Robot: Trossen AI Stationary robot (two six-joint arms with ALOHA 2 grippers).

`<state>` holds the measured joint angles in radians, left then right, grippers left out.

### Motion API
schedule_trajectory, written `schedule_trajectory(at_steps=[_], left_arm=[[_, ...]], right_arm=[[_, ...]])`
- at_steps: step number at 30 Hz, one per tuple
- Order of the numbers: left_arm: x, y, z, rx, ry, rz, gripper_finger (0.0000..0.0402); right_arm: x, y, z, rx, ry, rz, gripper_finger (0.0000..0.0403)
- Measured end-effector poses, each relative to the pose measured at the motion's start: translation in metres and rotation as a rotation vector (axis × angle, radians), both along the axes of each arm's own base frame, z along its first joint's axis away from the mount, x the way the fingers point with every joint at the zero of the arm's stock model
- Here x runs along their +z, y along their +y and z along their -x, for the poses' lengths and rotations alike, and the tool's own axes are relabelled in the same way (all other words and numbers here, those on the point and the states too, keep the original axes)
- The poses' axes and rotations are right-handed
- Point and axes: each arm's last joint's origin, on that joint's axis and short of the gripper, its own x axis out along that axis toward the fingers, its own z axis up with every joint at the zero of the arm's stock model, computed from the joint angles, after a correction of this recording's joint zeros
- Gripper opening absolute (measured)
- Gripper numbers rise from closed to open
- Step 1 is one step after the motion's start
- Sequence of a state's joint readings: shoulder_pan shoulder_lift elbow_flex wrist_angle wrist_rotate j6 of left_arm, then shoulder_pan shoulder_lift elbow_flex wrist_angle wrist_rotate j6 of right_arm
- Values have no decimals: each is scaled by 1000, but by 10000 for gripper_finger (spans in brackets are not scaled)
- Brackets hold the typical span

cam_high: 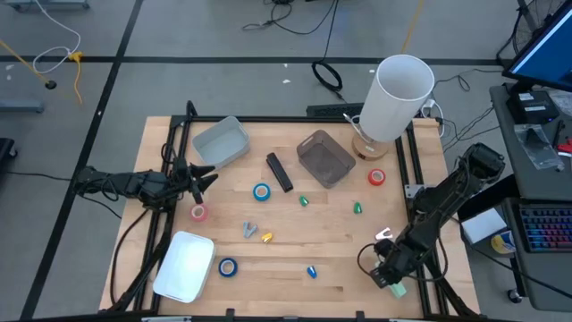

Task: Pick and place Stapler, Stapler remover, tape
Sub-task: Put the light green stapler into the gray bin

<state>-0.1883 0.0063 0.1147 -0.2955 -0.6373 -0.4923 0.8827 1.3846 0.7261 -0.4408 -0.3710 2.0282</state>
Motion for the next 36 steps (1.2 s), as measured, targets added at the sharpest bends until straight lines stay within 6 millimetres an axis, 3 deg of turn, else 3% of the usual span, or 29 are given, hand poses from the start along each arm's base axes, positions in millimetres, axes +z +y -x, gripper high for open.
schedule_trajectory(at_steps=[31, 36], left_arm=[[0, 0, 0, -5, 13, -25, 200], [0, 0, 0, -6, 17, -34, 200]], right_arm=[[-3, 7, 5, -32, 46, 1, 182], [-11, 13, 3, 5, 95, -38, 159]])
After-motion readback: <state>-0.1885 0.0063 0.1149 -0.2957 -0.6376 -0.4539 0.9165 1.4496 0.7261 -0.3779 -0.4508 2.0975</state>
